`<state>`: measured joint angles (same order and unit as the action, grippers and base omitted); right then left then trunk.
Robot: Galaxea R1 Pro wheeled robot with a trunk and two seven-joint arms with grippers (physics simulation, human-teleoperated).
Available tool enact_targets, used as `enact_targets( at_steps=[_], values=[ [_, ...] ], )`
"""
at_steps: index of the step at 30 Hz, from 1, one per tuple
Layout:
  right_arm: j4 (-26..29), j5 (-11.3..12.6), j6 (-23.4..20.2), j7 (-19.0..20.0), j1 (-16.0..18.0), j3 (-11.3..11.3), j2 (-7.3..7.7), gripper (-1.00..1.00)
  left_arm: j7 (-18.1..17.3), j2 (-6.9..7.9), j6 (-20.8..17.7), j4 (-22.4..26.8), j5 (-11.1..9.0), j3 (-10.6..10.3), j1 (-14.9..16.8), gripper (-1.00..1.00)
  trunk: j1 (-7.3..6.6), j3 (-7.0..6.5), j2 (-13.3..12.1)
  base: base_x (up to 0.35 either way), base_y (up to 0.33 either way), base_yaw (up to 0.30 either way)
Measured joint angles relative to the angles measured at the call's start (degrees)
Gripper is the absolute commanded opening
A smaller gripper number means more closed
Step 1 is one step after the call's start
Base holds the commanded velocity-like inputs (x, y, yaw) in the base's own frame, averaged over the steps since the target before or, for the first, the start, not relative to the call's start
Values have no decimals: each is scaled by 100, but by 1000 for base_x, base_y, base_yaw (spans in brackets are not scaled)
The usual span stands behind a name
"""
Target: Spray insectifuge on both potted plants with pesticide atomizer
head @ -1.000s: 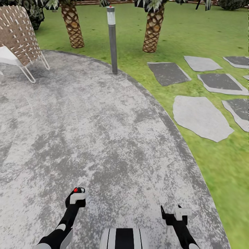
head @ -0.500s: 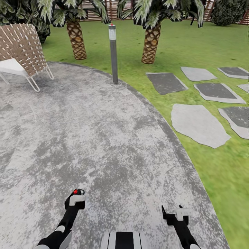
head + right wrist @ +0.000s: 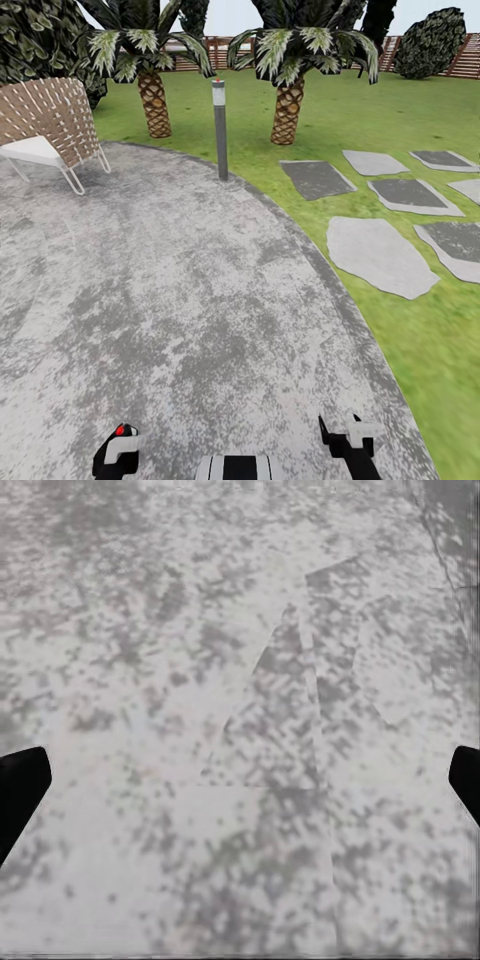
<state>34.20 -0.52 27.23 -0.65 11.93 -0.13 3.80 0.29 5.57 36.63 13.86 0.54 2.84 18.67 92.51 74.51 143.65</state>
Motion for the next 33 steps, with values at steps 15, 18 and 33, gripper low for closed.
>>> enact_targets(
  at_steps=[15, 18, 33],
  values=[
    [-829, 14, 810, -1, -35, 5, 26, 100, -13, 32, -24, -11, -349, 87, -84, -100, -18, -243, -9, 0, 0, -5],
    [-851, 6, 804, 6, -36, 9, 25, 100, -3, 17, -24, -68, -349, 87, -85, -100, -26, -333, -13, 0, 0, -61],
    [-858, -3, 803, 16, -35, 13, 24, 100, 6, 5, -24, -143, -349, 86, -85, -100, -65, -798, -33, 0, 0, -59]
  ],
)
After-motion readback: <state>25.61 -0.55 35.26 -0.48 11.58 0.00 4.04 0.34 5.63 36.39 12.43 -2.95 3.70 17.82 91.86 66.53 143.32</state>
